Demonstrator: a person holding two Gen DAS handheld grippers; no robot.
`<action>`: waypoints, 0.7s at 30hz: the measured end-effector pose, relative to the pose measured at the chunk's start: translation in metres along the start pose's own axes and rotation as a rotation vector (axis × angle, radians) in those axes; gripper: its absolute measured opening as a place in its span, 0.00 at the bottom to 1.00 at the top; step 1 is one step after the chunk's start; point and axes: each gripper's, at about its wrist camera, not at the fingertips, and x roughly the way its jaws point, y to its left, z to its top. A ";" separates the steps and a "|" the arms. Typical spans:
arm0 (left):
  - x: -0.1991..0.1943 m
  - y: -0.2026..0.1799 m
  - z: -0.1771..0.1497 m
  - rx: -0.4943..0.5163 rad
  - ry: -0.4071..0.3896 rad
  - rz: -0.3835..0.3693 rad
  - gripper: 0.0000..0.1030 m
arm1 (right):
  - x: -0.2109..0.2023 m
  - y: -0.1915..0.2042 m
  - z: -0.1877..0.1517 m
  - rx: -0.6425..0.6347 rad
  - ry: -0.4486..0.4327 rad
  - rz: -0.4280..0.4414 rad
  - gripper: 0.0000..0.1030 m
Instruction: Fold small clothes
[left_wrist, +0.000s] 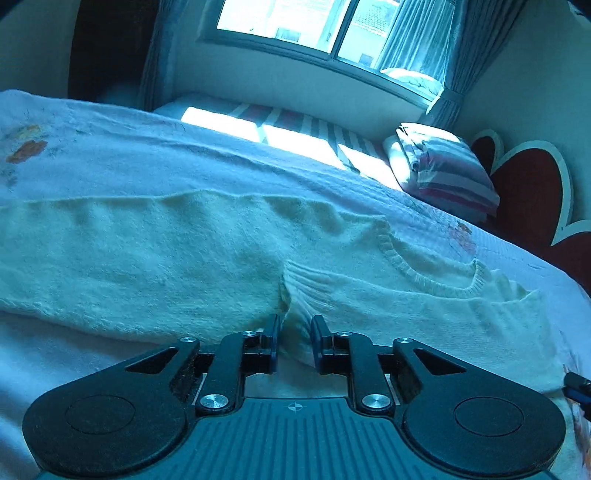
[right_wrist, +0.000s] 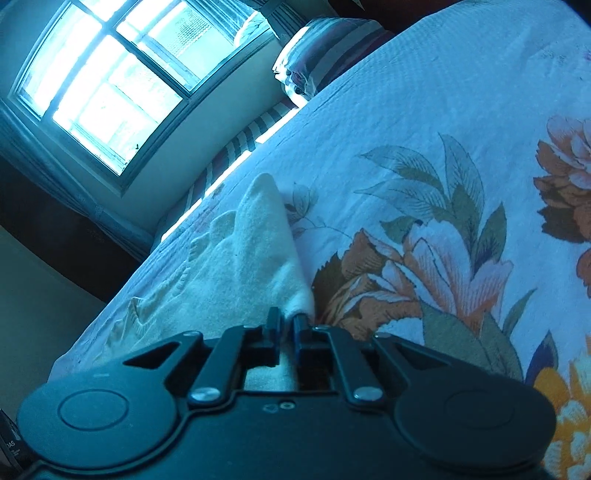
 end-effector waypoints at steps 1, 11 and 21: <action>-0.006 0.002 0.003 0.013 -0.032 0.027 0.44 | -0.007 0.001 0.001 -0.019 -0.012 0.000 0.18; 0.028 -0.003 0.021 0.082 0.044 0.086 0.58 | 0.022 0.028 0.047 -0.247 -0.068 -0.032 0.16; 0.035 -0.002 0.032 0.095 0.020 0.077 0.58 | 0.052 0.046 0.061 -0.345 -0.037 -0.052 0.17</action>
